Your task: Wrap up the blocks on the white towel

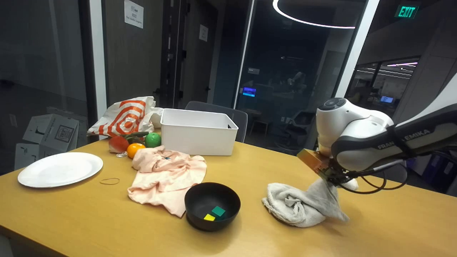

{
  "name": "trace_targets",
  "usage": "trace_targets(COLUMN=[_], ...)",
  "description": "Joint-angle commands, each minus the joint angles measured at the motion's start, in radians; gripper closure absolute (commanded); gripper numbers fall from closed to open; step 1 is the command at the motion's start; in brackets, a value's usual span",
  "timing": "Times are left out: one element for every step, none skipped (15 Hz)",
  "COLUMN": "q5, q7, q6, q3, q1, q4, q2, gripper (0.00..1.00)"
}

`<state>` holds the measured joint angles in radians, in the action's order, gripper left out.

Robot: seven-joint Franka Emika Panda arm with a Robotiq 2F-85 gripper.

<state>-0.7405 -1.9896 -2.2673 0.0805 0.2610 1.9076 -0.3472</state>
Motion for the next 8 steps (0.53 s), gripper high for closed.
trace_targets(q5=[-0.01, 0.006, 0.016, 0.029, 0.05, 0.086, 0.13, 0.184], q7=[0.085, 0.115, 0.14, 0.168, 0.203, 0.248, 0.298, 0.357], q6=[-0.091, -0.122, -0.163, -0.204, -0.245, -0.286, -0.326, -0.362], q3=[-0.065, -0.081, -0.095, -0.107, -0.12, -0.133, -0.144, -0.156], q1=[-0.026, -0.031, -0.036, -0.041, -0.046, -0.05, -0.055, -0.059], q4=[0.044, 0.044, 0.045, 0.045, 0.042, 0.035, 0.031, 0.03], q2=[0.108, 0.121, 0.13, 0.132, 0.128, 0.112, 0.092, 0.074], gripper=[0.93, 0.93, 0.93, 0.93, 0.93, 0.93, 0.93, 0.94])
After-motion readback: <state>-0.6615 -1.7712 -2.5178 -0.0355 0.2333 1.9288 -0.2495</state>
